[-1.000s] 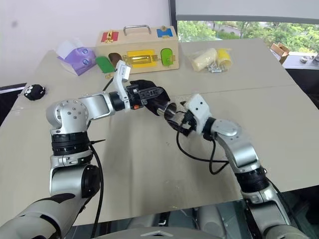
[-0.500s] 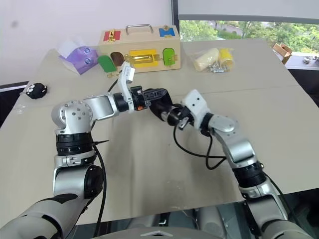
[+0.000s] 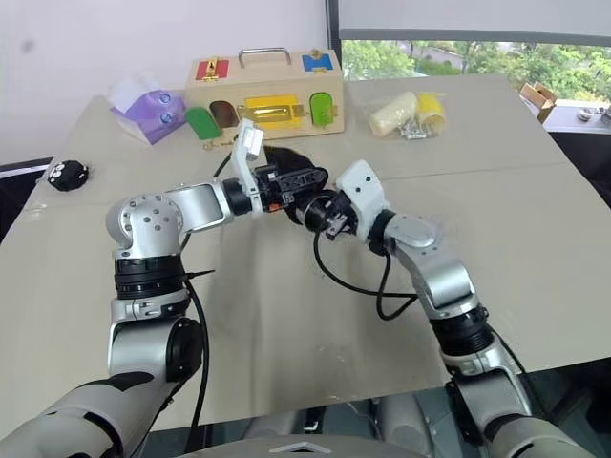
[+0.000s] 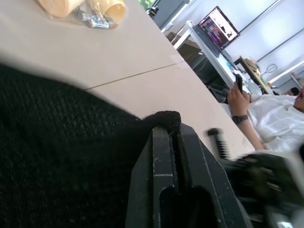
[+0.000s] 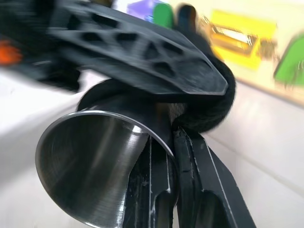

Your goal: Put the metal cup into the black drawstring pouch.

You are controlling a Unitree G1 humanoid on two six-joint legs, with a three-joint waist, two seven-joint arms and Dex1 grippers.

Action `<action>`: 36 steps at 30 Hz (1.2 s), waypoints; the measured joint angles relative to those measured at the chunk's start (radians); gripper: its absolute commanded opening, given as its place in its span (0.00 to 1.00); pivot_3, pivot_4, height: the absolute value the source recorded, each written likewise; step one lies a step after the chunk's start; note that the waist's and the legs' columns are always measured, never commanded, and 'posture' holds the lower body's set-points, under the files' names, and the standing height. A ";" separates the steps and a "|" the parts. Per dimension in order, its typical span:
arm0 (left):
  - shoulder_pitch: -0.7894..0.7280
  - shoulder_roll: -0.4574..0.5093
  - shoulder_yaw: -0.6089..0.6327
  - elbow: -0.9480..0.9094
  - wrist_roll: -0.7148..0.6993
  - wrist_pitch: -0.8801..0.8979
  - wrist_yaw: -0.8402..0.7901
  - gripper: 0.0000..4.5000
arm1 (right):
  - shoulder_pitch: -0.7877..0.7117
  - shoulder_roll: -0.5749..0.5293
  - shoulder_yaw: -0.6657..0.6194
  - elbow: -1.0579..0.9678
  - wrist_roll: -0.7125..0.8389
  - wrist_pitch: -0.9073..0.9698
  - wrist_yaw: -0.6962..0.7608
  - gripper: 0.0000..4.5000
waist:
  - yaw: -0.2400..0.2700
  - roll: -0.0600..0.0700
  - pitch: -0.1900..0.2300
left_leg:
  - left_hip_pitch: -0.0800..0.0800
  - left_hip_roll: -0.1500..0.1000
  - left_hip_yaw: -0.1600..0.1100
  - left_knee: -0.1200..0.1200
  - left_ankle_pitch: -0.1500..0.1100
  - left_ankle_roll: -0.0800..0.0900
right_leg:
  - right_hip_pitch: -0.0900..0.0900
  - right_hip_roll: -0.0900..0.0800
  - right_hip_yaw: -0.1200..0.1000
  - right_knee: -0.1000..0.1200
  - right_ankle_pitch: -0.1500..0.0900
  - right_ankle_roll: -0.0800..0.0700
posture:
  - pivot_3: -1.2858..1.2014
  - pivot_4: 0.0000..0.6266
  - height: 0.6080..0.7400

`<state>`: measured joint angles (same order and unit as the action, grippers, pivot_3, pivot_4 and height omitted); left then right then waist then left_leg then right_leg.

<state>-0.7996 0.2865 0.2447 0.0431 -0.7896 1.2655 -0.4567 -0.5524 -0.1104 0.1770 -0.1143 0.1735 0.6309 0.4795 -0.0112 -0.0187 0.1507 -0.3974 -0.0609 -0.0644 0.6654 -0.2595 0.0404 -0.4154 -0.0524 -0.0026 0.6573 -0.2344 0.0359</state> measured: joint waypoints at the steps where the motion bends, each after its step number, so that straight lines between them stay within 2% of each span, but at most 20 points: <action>1: 0.004 -0.001 0.000 -0.009 0.000 0.003 0.001 0.00 | -0.003 0.019 -0.014 0.012 0.011 0.015 -0.021 0.01 | 0.000 0.000 0.000 | 0.000 0.000 0.000 0.000 0.000 0.000 | 0.000 0.000 0.000 0.000 0.000 0.000 | 0.52 0.24 1.00; 4: 0.009 -0.002 0.001 -0.021 -0.001 0.004 0.004 0.00 | -0.005 0.031 -0.029 0.019 0.016 0.025 -0.043 0.01 | 0.000 0.000 0.000 | 0.000 0.000 0.000 0.000 0.000 0.000 | 0.000 0.000 0.000 0.000 0.000 0.000 | 0.52 0.24 1.00; 9: 0.010 0.000 0.002 -0.021 0.000 0.001 0.007 0.00 | -0.006 -0.027 -0.011 0.009 0.003 -0.001 -0.021 0.01 | -0.002 0.000 0.000 | 0.000 0.000 0.000 0.000 0.000 0.000 | 0.000 0.000 0.000 0.000 0.000 0.000 | 0.52 0.24 1.00; 10: 0.011 0.002 0.002 -0.020 0.001 -0.003 0.007 0.00 | -0.004 -0.058 0.002 -0.011 0.004 -0.002 0.001 0.15 | -0.002 0.000 0.000 | 0.000 0.000 0.000 0.000 0.000 0.000 | 0.000 0.000 0.000 0.000 0.000 0.000 | 0.52 0.24 1.00; 12: 0.011 0.008 0.003 -0.017 0.001 -0.007 0.007 0.00 | -0.002 -0.082 0.007 -0.037 -0.001 -0.009 0.014 0.30 | -0.002 0.000 0.000 | 0.000 0.000 0.000 0.000 0.000 0.000 | 0.000 0.000 0.000 0.000 0.000 0.000 | 0.52 0.24 1.00; 13: 0.011 0.009 0.003 -0.011 0.001 -0.008 0.007 0.00 | -0.002 -0.091 0.016 -0.045 -0.016 -0.024 0.014 0.41 | -0.002 0.000 0.000 | 0.000 0.000 0.000 0.000 0.000 0.000 | 0.000 0.000 0.000 0.000 0.000 0.000 | 0.52 0.24 1.00; 26: 0.010 0.015 0.002 0.010 0.002 -0.027 0.003 0.00 | 0.027 -0.219 0.052 -0.117 -0.065 -0.071 0.069 0.41 | -0.001 0.000 0.000 | 0.000 0.000 0.000 0.000 0.000 0.000 | 0.000 0.000 0.000 -0.001 0.000 0.000 | 0.52 0.24 1.00; 31: 0.010 0.016 0.001 0.010 0.002 -0.027 0.002 0.00 | 0.039 -0.224 0.066 -0.116 -0.066 -0.071 0.087 0.41 | -0.002 0.000 0.000 | 0.000 0.000 0.000 0.000 0.000 0.000 | 0.000 0.000 0.000 0.000 0.000 0.000 | 0.52 0.24 1.00; 34: 0.010 0.017 0.000 0.010 0.002 -0.027 0.001 0.00 | 0.039 -0.207 0.082 -0.102 -0.069 -0.076 0.087 0.24 | -0.002 0.000 0.000 | 0.000 0.000 0.000 0.000 0.000 0.000 | 0.000 0.000 0.000 0.000 0.000 0.000 | 0.52 0.24 1.00; 35: 0.010 0.019 0.000 0.010 0.002 -0.027 0.001 0.00 | 0.039 -0.201 0.082 -0.101 -0.069 -0.076 0.086 0.12 | -0.002 0.000 0.000 | 0.000 0.000 0.000 0.000 0.000 0.000 | 0.000 0.000 0.000 0.000 0.000 0.000 | 0.52 0.24 1.00; 36: 0.010 0.022 0.000 0.010 0.002 -0.027 0.000 0.00 | 0.038 -0.198 0.082 -0.101 -0.068 -0.077 0.085 0.04 | -0.001 0.000 0.000 | 0.000 0.000 0.000 0.000 0.000 0.000 | 0.000 0.000 0.000 0.000 0.000 0.000 | 0.52 0.24 1.00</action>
<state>-0.7901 0.3086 0.2449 0.0530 -0.7879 1.2385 -0.4565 -0.5146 -0.3080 0.2591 -0.2156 0.1057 0.5542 0.5649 -0.0125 -0.0186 0.1509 -0.3975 -0.0611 -0.0642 0.6652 -0.2595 0.0404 -0.4154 -0.0524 -0.0026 0.6568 -0.2344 0.0359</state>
